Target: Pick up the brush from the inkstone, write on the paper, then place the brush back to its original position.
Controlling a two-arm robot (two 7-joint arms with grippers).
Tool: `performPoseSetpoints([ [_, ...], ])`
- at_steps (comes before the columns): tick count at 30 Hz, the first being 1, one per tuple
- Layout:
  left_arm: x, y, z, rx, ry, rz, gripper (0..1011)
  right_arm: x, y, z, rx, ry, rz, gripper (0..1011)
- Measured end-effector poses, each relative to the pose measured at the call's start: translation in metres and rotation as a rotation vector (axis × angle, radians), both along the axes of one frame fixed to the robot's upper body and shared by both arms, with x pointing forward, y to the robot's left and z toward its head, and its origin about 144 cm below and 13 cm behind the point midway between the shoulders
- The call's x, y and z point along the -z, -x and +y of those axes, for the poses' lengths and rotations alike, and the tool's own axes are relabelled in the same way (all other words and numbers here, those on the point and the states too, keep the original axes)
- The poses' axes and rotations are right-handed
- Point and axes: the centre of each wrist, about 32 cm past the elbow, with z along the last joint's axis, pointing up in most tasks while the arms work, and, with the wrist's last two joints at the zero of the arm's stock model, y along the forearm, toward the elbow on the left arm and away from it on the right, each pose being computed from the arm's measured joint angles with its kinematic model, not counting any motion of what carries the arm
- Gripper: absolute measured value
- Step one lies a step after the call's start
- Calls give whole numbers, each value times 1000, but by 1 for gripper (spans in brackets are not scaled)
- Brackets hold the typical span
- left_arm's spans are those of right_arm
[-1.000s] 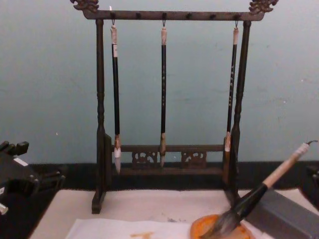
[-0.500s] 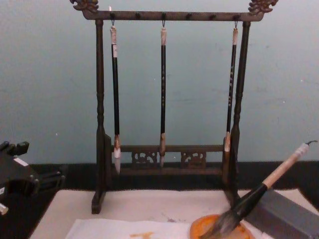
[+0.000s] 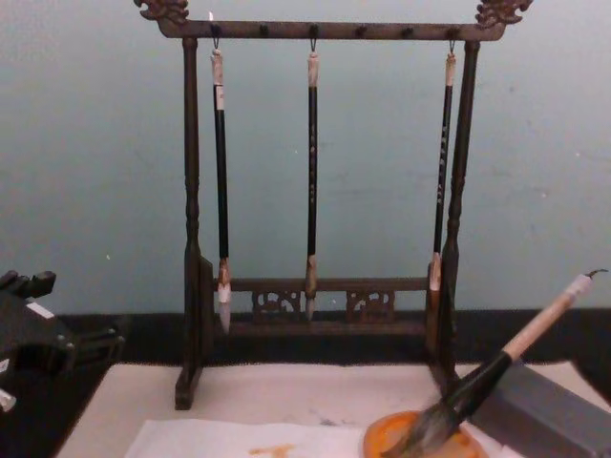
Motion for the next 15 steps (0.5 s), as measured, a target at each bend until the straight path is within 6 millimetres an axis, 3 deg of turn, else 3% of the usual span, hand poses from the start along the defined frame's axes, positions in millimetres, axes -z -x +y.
performPoseSetpoints([
  [15, 0, 0, 0, 0, 0, 0, 1010, 21, -20, 2, 50, -273, 135, 1000],
])
